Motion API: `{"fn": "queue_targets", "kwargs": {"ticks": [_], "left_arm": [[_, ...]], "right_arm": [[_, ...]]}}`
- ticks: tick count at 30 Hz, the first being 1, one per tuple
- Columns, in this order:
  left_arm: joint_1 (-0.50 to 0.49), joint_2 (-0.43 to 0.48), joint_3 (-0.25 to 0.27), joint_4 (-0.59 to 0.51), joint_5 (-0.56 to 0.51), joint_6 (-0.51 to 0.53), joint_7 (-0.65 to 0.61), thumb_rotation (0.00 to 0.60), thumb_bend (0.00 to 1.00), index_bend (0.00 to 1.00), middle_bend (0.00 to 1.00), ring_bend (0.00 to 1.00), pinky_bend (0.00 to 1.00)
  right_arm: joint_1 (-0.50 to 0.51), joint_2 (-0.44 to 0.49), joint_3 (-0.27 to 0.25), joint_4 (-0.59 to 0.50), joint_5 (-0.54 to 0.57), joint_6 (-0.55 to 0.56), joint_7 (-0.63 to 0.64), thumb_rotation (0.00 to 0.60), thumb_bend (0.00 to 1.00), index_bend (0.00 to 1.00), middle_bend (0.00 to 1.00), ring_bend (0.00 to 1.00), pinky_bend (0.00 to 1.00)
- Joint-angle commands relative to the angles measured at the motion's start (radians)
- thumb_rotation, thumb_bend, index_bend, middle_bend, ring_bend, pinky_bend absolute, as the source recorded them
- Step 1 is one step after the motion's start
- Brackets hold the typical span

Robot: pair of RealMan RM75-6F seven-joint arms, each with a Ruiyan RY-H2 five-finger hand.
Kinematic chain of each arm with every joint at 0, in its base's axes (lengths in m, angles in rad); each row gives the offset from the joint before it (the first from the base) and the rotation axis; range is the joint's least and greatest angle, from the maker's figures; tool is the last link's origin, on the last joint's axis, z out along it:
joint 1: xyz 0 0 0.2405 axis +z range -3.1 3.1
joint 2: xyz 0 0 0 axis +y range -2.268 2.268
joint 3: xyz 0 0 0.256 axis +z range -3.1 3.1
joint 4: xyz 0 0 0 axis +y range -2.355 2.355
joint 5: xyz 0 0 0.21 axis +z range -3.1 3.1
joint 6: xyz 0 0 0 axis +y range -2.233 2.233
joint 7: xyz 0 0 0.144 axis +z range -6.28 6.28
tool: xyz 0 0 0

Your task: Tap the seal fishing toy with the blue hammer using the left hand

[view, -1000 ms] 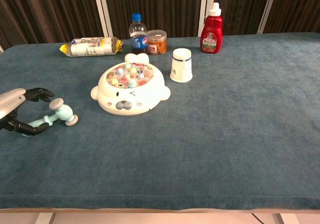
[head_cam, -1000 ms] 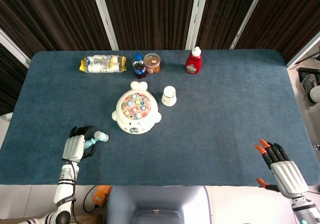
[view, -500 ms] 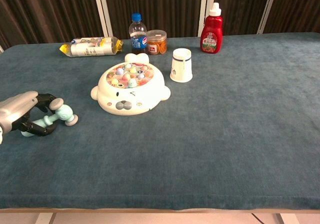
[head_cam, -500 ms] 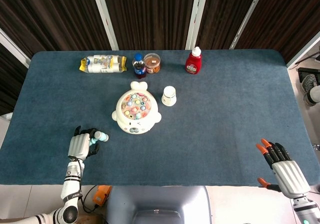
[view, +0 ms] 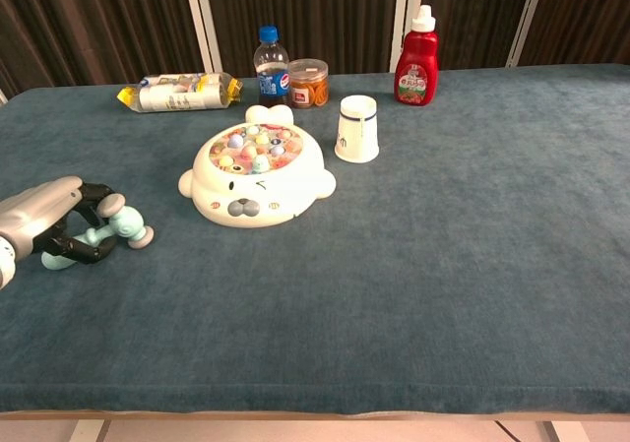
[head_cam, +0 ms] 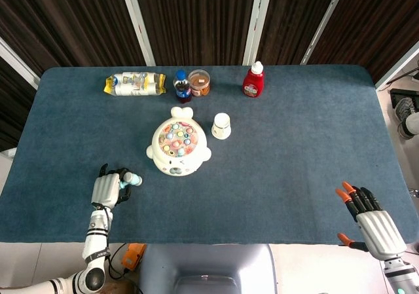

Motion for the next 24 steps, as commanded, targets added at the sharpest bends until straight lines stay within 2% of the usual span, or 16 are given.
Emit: {"fn": "queue_targets", "kwargs": {"ticks": [1,8,20,24], "left_arm": [[-0.003,-0.002,-0.002,0.006,-0.009,-0.003,0.002,0.600,0.47,0.37,0.39,0.31,0.09],[-0.007,-0.002,0.007,0.012,-0.009,-0.002,0.008,0.600,0.53,0.40,0.43,0.35,0.10],[-0.009,-0.003,0.024,0.019,-0.005,0.002,0.022,0.600,0.55,0.45,0.47,0.39,0.12],[-0.009,-0.009,0.023,0.025,-0.006,0.014,0.029,0.600,0.57,0.49,0.52,0.40,0.20]], "right_arm": [[0.000,0.000,0.000,0.000,0.001,0.001,0.001,0.600,0.34,0.00,0.00,0.00,0.00],[-0.001,0.001,0.001,0.001,0.001,0.002,0.003,0.600,0.34,0.00,0.00,0.00,0.00],[0.000,0.000,0.001,0.001,0.002,0.001,0.003,0.600,0.34,0.00,0.00,0.00,0.00],[-0.001,0.000,0.001,0.001,0.002,0.002,0.002,0.600,0.34,0.00,0.00,0.00,0.00]]}}
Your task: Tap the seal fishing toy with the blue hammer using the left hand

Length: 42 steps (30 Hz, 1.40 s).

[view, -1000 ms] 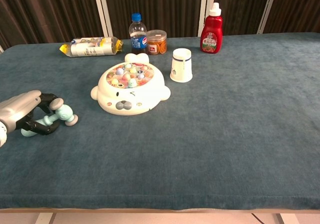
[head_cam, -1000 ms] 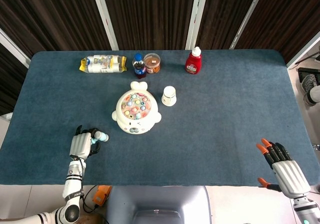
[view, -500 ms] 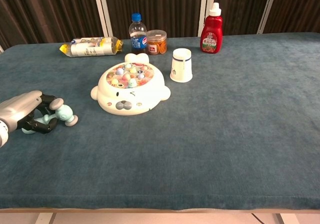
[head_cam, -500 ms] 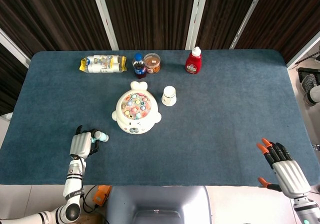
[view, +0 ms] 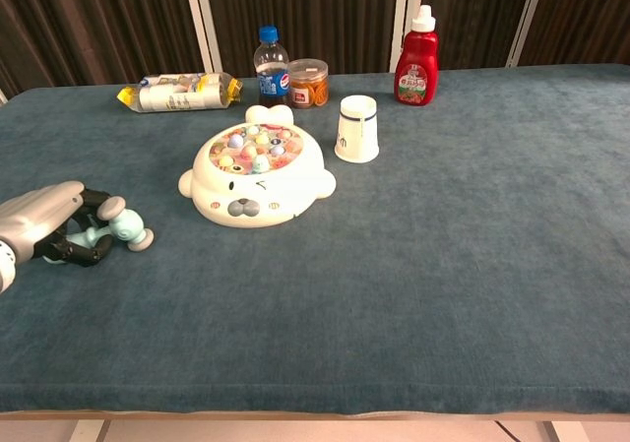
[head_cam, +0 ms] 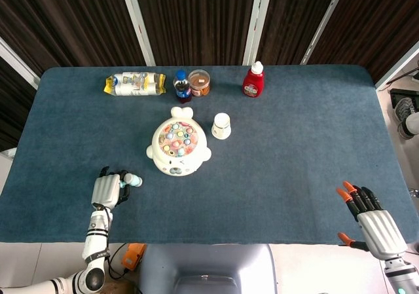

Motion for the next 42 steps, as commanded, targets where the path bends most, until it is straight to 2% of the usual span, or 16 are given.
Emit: {"fn": "queue_targets", "kwargs": {"ticks": [1,6,11,16,19,23,26,29,31,37,39,41,42], "left_arm": [[0.001,-0.006,-0.002,0.005,0.005,0.015,-0.001,0.600,0.58,0.50,0.53,0.41,0.23],[0.009,-0.023,0.002,0.028,0.031,0.051,-0.010,0.600,0.64,0.58,0.63,0.52,0.52],[0.017,-0.045,0.003,0.061,0.043,0.082,-0.002,0.600,0.72,0.66,0.72,0.62,0.71],[0.027,-0.060,0.009,0.091,0.102,0.130,-0.038,0.600,0.73,0.67,0.76,0.67,0.79],[0.037,-0.069,0.019,0.118,0.164,0.166,-0.102,0.600,0.72,0.67,0.79,0.70,0.82],[0.055,-0.083,0.028,0.177,0.268,0.230,-0.261,0.600,0.72,0.69,0.83,0.76,0.88],[0.061,-0.075,0.018,0.210,0.315,0.251,-0.388,0.600,0.73,0.69,0.85,0.78,0.97],[0.047,-0.031,-0.020,0.168,0.316,0.214,-0.490,0.600,0.75,0.69,0.85,0.79,1.00],[0.026,0.012,-0.058,0.109,0.303,0.179,-0.514,0.600,0.75,0.69,0.86,0.80,1.00],[-0.017,0.080,-0.113,0.010,0.269,0.111,-0.475,0.600,0.75,0.69,0.88,0.85,1.00],[-0.057,0.117,-0.159,-0.048,0.204,0.032,-0.436,0.600,0.75,0.69,0.89,0.87,1.00],[-0.143,0.122,-0.226,-0.042,0.118,-0.065,-0.358,0.600,0.75,0.69,0.89,0.87,1.00],[-0.165,0.117,-0.237,-0.033,0.089,-0.082,-0.324,0.600,0.75,0.69,0.89,0.87,1.00]], "right_arm": [[0.000,0.000,-0.001,0.000,-0.001,0.001,0.000,0.600,0.34,0.00,0.00,0.00,0.00],[-0.001,0.000,0.000,0.000,0.000,0.001,0.000,0.600,0.34,0.00,0.00,0.00,0.00],[0.000,-0.001,-0.001,0.000,0.000,0.000,-0.002,0.600,0.34,0.00,0.00,0.00,0.00],[0.000,-0.001,0.000,0.000,0.001,0.000,-0.003,0.600,0.34,0.00,0.00,0.00,0.00],[-0.001,-0.001,0.000,0.000,0.002,-0.001,-0.003,0.600,0.34,0.00,0.00,0.00,0.00],[-0.001,-0.001,-0.001,0.000,0.002,-0.001,-0.005,0.600,0.34,0.00,0.00,0.00,0.00],[-0.002,-0.002,-0.001,-0.001,0.002,-0.001,-0.006,0.600,0.34,0.00,0.00,0.00,0.00],[-0.001,-0.004,-0.001,-0.001,0.004,-0.004,-0.012,0.600,0.34,0.00,0.00,0.00,0.00],[0.000,-0.006,-0.001,-0.002,0.005,-0.009,-0.018,0.600,0.34,0.00,0.00,0.00,0.00],[0.002,-0.008,0.000,-0.004,0.009,-0.014,-0.026,0.600,0.34,0.00,0.00,0.00,0.00],[0.003,-0.009,0.002,-0.005,0.015,-0.017,-0.027,0.600,0.34,0.00,0.00,0.00,0.00],[0.003,-0.004,0.009,-0.006,0.029,-0.016,-0.018,0.600,0.34,0.00,0.00,0.00,0.00],[0.004,-0.003,0.011,-0.006,0.032,-0.016,-0.015,0.600,0.34,0.00,0.00,0.00,0.00]]}}
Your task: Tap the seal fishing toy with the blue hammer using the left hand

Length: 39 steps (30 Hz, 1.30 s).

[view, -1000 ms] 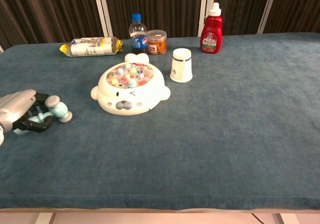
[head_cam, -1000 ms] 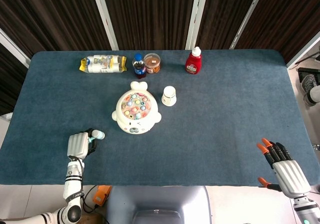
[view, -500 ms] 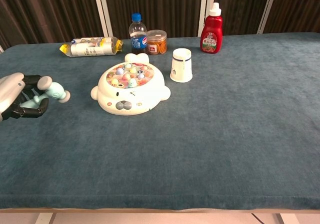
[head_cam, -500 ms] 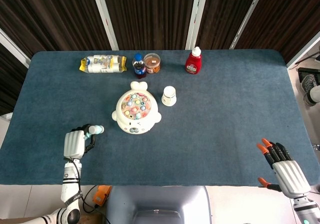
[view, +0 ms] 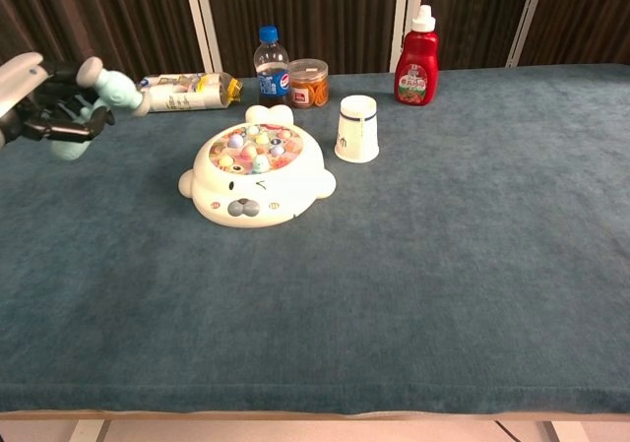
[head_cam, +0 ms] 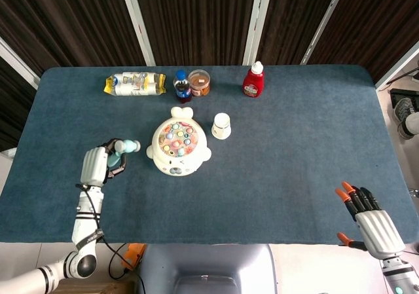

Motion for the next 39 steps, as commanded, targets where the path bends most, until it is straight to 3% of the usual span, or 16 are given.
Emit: {"fn": "queue_targets", "kwargs": {"ticks": [1,5,19,39], "left_arm": [[-0.136,0.017,-0.101,-0.008,-0.158,-0.142,0.151,0.600,0.75,0.69,0.89,0.87,1.00],[-0.208,-0.032,-0.115,0.058,-0.236,-0.173,0.238,0.600,0.75,0.69,0.89,0.87,1.00],[-0.373,-0.206,-0.090,0.280,-0.347,-0.200,0.443,0.600,0.75,0.69,0.89,0.87,1.00],[-0.398,-0.183,-0.078,0.186,-0.459,-0.180,0.580,0.600,0.75,0.69,0.89,0.87,1.00]], "right_arm": [[0.001,0.005,0.007,0.000,0.011,0.001,0.010,0.600,0.34,0.00,0.00,0.00,0.00],[0.005,0.008,0.012,0.000,0.025,-0.009,0.017,0.600,0.34,0.00,0.00,0.00,0.00],[0.013,0.025,0.018,0.001,0.044,-0.025,0.052,0.600,0.34,0.00,0.00,0.00,0.00],[0.015,0.028,0.013,0.004,0.036,-0.029,0.058,0.600,0.34,0.00,0.00,0.00,0.00]]}}
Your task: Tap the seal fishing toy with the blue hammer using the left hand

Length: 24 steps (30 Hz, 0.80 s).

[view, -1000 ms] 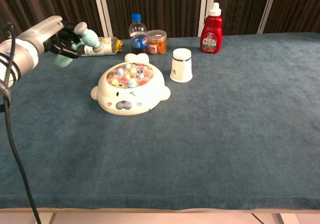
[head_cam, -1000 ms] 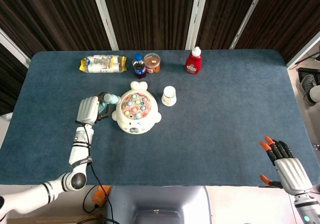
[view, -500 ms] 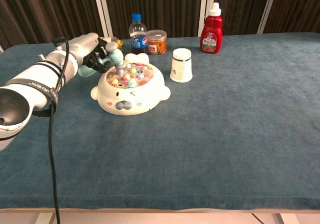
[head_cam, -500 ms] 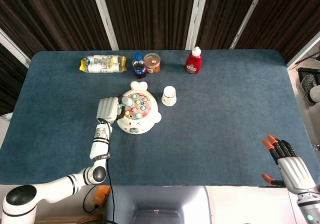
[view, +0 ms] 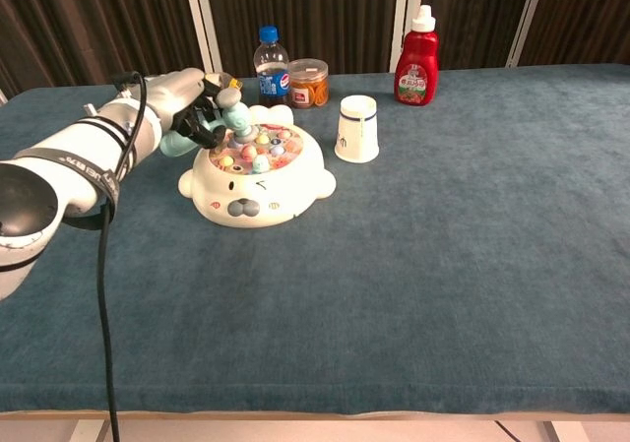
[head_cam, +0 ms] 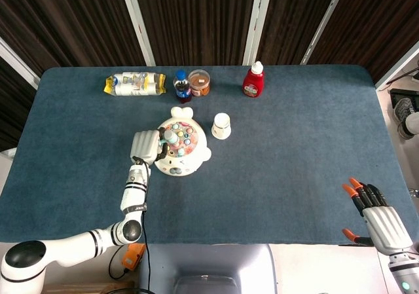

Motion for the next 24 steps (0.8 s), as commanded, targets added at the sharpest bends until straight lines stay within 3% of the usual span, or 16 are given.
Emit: {"fn": "queue_targets", "kwargs": {"ticks": [1,15,24], "left_arm": [[-0.006,-0.003,0.004,0.009,-0.013,-0.004,0.009,0.600,0.75,0.69,0.89,0.87,1.00],[-0.034,-0.034,0.029,0.065,-0.060,-0.026,0.050,0.600,0.75,0.69,0.89,0.87,1.00],[-0.028,0.020,-0.009,0.007,-0.034,0.004,0.000,0.600,0.75,0.69,0.89,0.87,1.00]], "right_arm": [[0.001,-0.001,0.000,-0.001,0.001,-0.001,-0.002,0.600,0.34,0.00,0.00,0.00,0.00],[0.001,0.000,0.003,0.000,0.005,0.000,0.004,0.600,0.34,0.00,0.00,0.00,0.00],[-0.001,0.003,0.002,0.001,0.002,0.006,0.007,0.600,0.34,0.00,0.00,0.00,0.00]]}}
